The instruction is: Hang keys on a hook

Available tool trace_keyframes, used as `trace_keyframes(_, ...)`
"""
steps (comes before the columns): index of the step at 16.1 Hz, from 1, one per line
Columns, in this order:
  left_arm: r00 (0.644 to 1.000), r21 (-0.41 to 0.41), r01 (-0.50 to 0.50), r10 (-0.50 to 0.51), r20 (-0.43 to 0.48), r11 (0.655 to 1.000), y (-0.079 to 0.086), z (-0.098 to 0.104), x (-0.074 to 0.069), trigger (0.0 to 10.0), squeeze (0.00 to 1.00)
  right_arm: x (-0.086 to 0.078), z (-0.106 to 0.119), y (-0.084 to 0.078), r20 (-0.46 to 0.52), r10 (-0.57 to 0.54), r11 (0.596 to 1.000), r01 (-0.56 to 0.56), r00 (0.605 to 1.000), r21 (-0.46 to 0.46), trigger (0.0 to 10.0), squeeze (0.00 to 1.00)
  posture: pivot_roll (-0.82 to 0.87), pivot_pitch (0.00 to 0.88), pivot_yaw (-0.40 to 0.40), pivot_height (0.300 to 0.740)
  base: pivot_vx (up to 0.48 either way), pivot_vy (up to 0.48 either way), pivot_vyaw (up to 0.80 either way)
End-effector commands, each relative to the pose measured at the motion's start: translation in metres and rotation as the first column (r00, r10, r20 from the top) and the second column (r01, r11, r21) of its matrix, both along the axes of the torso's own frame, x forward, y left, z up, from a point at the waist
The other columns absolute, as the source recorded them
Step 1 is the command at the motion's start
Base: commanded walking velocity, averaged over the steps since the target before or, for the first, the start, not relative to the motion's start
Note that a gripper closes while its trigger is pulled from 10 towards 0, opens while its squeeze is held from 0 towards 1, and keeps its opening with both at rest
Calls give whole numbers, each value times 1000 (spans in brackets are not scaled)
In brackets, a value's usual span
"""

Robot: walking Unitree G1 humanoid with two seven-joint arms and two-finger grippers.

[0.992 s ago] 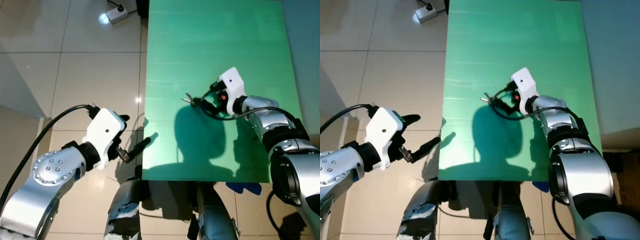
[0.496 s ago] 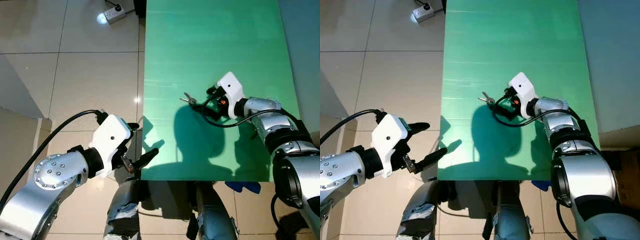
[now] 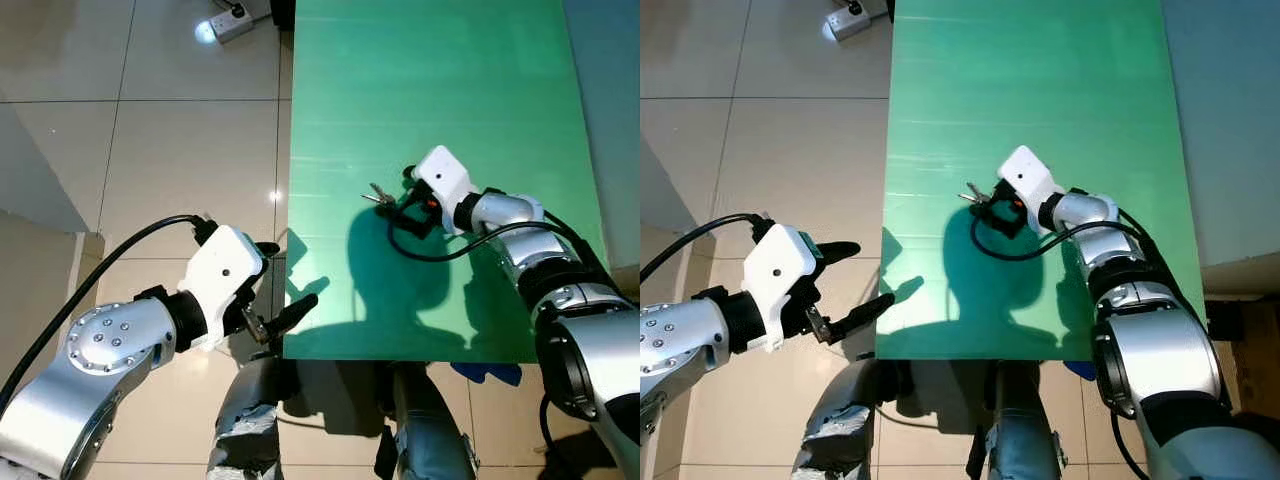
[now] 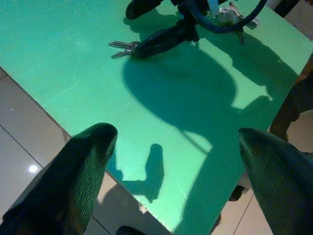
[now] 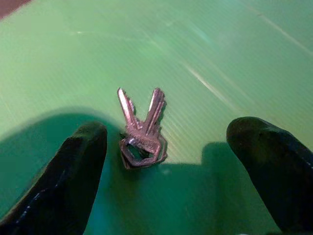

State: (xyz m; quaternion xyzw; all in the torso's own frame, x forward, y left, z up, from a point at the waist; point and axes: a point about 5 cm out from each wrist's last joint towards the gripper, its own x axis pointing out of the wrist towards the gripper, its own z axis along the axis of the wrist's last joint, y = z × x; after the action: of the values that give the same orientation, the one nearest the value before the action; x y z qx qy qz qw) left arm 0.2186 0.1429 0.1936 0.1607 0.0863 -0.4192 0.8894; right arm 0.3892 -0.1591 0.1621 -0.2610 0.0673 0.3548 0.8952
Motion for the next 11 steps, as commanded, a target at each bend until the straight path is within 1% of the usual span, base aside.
trace_keyframes(1, 999, -6, 40, -40, -28, 999, -6, -3, -8, 10000, 0, -6, -16, 2, -38, 11, 999, -13, 999, -32, 10000, 0, 105, 525, 28, 740, 0, 0, 0)
trace_keyframes(2, 999, -4, 39, -39, -26, 999, -5, -2, -8, 10000, 0, -6, -17, 4, -40, 16, 999, -17, 999, -39, 8510, 0, 110, 524, 21, 740, 0, 0, 0)
trace_keyframes(3, 999, -1, 33, -33, -25, 999, -4, -2, -8, 10000, 0, -6, -17, 5, -41, 24, 999, -26, 999, -45, 4824, 0, 111, 523, 18, 740, 0, 0, 0)
trace_keyframes(4, 999, 1, 29, -29, -26, 1000, -3, -2, -9, 10000, 0, -6, -18, 5, -44, 29, 999, -31, 999, -43, 3569, 0, 112, 523, 18, 740, 0, 0, 0)
trace_keyframes(7, 999, 1, 29, -29, -26, 1000, -3, -2, -9, 10000, 0, -6, -18, 5, -44, 29, 999, -31, 999, -43, 3569, 0, 112, 523, 18, 740, 0, 0, 0)
trace_keyframes(8, 999, 3, 28, -27, -27, 1000, -2, -2, -9, 10000, 0, -7, -18, 6, -46, 35, 998, -37, 998, -41, 1647, 0, 112, 521, 18, 740, 0, 0, 0)
trace_keyframes(9, 999, 3, 25, -25, -28, 1000, -1, -2, -9, 10000, 0, -7, -17, 8, -54, 54, 998, -56, 997, -36, 0, 0, 112, 523, 17, 740, 0, 0, 0)
trace_keyframes(11, 999, 4, 23, -23, -33, 1000, 1, -2, -9, 10000, 0, -8, -17, 11, -75, 85, 996, -87, 994, -28, 0, 0, 113, 526, 19, 740, 0, 0, 0)
